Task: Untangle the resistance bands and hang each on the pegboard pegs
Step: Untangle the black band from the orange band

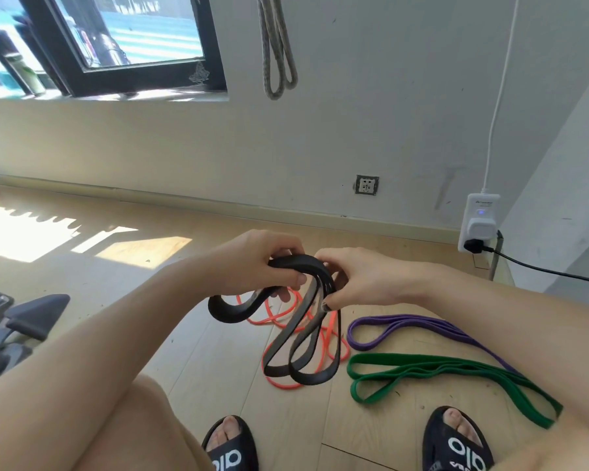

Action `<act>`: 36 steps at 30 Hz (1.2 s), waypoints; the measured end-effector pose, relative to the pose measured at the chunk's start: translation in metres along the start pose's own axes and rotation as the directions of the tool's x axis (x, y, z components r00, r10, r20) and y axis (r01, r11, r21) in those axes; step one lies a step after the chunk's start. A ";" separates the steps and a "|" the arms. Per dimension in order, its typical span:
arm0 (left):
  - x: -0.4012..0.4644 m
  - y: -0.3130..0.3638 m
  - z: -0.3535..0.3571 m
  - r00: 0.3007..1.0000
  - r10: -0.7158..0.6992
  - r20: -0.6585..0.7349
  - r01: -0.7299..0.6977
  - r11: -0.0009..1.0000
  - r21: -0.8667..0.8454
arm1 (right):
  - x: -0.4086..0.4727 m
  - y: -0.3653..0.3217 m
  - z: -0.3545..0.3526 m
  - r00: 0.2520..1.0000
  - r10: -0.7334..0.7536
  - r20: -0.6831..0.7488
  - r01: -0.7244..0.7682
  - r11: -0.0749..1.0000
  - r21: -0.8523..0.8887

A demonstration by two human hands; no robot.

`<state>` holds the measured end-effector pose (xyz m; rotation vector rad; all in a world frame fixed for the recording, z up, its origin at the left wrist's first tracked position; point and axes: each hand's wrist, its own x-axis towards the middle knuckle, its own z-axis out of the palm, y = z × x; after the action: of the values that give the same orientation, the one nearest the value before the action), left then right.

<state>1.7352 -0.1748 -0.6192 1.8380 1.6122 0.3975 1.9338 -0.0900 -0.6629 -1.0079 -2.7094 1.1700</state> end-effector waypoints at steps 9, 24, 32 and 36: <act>-0.003 -0.006 -0.008 0.998 -0.025 -0.054 0.028 0.999 0.046 | -0.001 -0.007 0.006 0.993 0.059 -0.103 -0.054 0.997 0.051; 0.008 -0.010 -0.003 0.999 -0.044 -0.002 0.043 0.947 0.317 | -0.004 -0.002 -0.005 0.995 0.097 -0.010 -0.097 0.967 -0.235; 0.003 -0.006 -0.007 0.997 -0.040 0.063 0.031 0.990 0.140 | -0.002 0.010 -0.002 0.993 0.104 0.047 -0.094 0.978 -0.185; -0.001 -0.003 -0.009 0.994 -0.061 0.089 0.055 0.996 0.066 | 0.002 0.009 0.012 0.994 0.060 0.090 -0.050 0.992 -0.117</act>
<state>1.7271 -0.1733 -0.6143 1.8239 1.6283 0.2360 1.9336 -0.0916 -0.6775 -1.0747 -2.8682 1.1082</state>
